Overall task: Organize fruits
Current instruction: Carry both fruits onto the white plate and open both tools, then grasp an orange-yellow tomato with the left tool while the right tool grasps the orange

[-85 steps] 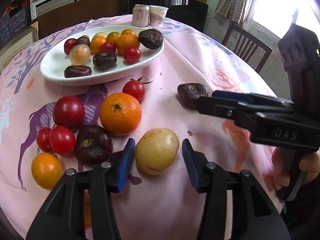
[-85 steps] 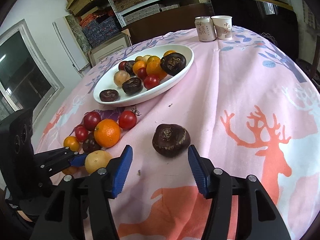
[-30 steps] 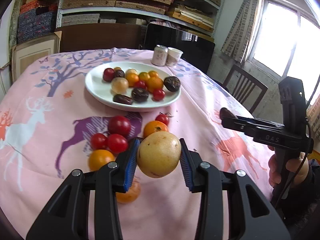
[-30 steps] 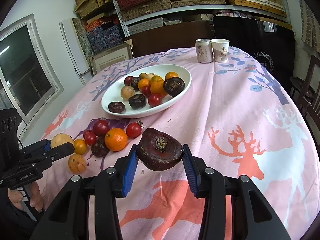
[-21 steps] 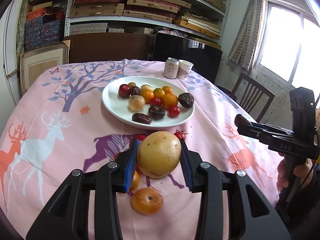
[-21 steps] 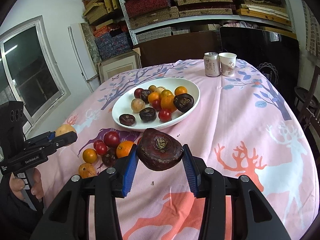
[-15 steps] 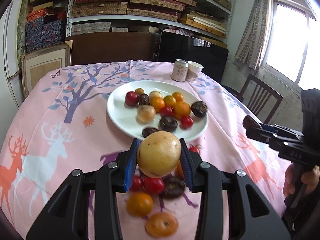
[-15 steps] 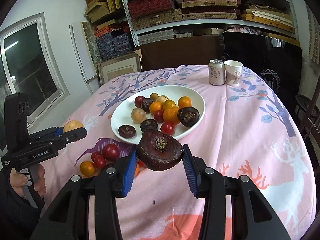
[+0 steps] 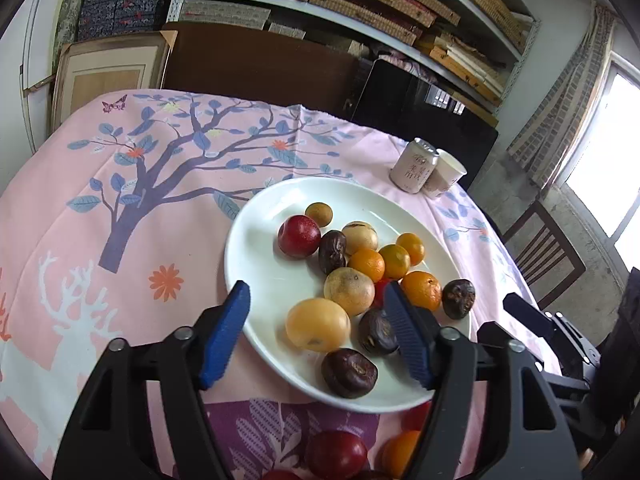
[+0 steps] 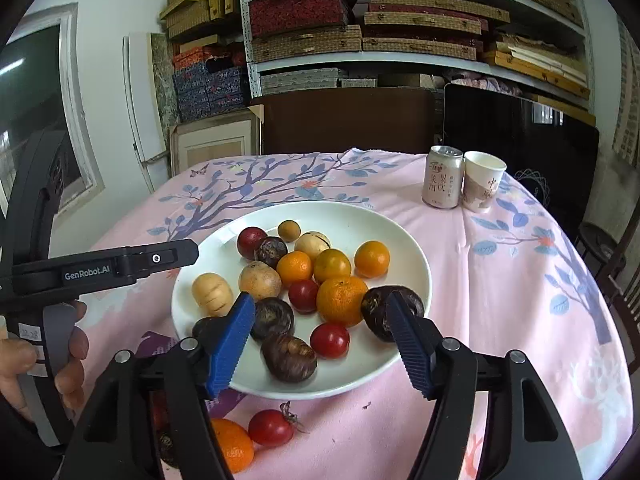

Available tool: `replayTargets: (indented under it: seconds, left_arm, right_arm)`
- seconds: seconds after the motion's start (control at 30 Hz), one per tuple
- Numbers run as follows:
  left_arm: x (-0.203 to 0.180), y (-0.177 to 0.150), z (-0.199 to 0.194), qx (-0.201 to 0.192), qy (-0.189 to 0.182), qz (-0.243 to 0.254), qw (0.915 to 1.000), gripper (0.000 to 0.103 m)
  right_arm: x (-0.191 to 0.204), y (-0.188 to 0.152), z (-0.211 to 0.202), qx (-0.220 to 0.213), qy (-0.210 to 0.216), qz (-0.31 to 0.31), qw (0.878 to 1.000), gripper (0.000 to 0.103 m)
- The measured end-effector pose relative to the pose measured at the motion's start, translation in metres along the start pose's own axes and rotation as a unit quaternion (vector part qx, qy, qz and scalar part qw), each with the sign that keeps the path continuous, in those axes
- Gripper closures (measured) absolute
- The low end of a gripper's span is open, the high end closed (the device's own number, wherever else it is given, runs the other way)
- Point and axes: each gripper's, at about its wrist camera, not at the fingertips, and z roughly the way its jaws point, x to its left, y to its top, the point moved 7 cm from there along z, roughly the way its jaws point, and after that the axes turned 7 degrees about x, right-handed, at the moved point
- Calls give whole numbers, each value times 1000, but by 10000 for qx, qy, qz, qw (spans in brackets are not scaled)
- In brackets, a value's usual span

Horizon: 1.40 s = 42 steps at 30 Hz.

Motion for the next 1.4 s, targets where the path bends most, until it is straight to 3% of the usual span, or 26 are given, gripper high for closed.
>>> replayTargets:
  seconds: [0.17, 0.33, 0.43, 0.53, 0.73, 0.8, 0.83, 0.97, 1.23, 1.4]
  left_arm:
    - [-8, -41, -28, 50, -121, 323, 9994, 30]
    - [-28, -116, -66, 194, 253, 1111, 9933, 21]
    - [-38, -157, -83, 401, 329, 1317, 9899, 21]
    - [-44, -182, -89, 453, 694, 1499, 9852, 21]
    - [-34, -190, -65, 661, 897, 1174, 9868, 21]
    - [-32, -193, -55, 824, 891, 1106, 9864, 33]
    - [-32, -195, -49, 936, 852, 1107, 9858, 44]
    - [-30, -196, -49, 912, 759, 1062, 9872, 60]
    - [-29, -188, -75, 213, 471, 787, 9956, 60]
    - [-22, -184, -78, 137, 428, 537, 9975, 60]
  right_arm:
    - [-16, -28, -21, -63, 433, 472, 9979, 29]
    - [-34, -61, -32, 79, 506, 819, 9953, 26]
    - [-35, -72, -36, 111, 411, 773, 9961, 26]
    - [-25, -81, -36, 195, 348, 567, 9976, 26]
    - [-12, -94, -39, 308, 301, 258, 9987, 23]
    - [-18, -95, -40, 294, 311, 387, 9983, 22]
    - [-21, -96, -41, 276, 339, 462, 9980, 22]
    - [-26, -98, -37, 387, 390, 638, 9965, 22]
    - [-10, -98, -39, 341, 497, 248, 9979, 22]
    - [20, -98, -36, 528, 732, -204, 9957, 26]
